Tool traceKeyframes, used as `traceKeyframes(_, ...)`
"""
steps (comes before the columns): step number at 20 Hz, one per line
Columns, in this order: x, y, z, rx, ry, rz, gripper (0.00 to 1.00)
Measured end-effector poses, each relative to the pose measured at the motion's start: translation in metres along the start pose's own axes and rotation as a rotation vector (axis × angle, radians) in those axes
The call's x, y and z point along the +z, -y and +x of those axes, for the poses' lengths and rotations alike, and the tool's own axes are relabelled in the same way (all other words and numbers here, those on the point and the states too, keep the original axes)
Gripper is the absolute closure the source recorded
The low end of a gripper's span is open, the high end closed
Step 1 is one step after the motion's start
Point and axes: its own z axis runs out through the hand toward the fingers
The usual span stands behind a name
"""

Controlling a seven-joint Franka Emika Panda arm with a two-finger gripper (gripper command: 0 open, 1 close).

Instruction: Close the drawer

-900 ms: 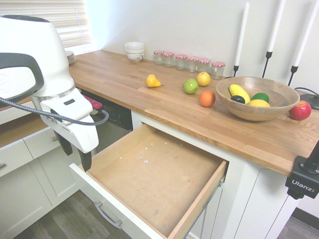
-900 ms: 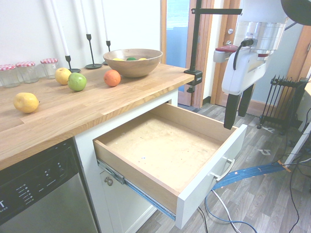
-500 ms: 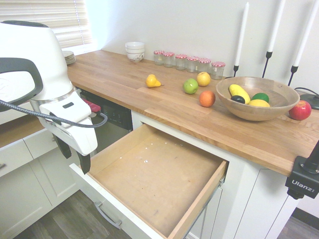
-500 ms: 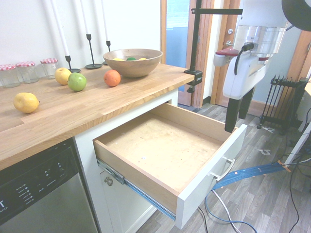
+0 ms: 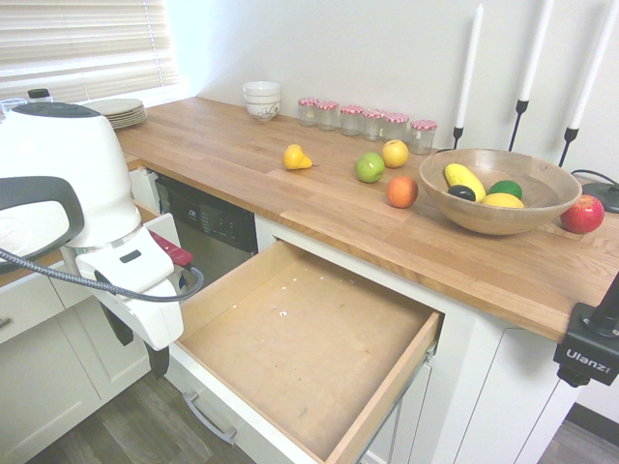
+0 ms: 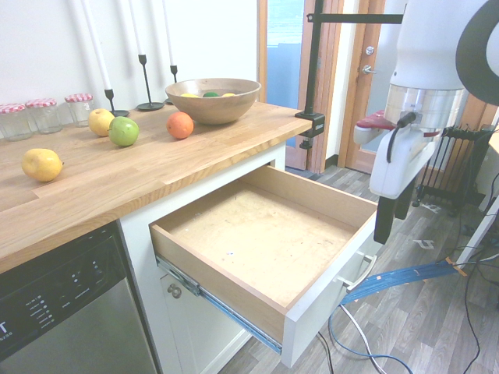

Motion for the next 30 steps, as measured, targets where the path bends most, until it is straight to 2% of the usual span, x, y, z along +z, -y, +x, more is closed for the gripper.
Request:
traceKeyframes(8, 0.035, -0.012, -0.007, 0.001, 0.019, -0.011, 0.00)
traceKeyframes(18, 0.123, -0.031, 0.007, 0.013, 0.084, -0.024, 0.00)
traceKeyframes(27, 0.158, -0.047, 0.020, 0.008, 0.052, 0.030, 0.00)
traceKeyframes(28, 0.161, -0.047, 0.021, 0.008, 0.050, 0.029, 1.00)
traceKeyframes(30, 0.166, -0.047, 0.023, 0.005, 0.040, 0.028, 1.00)
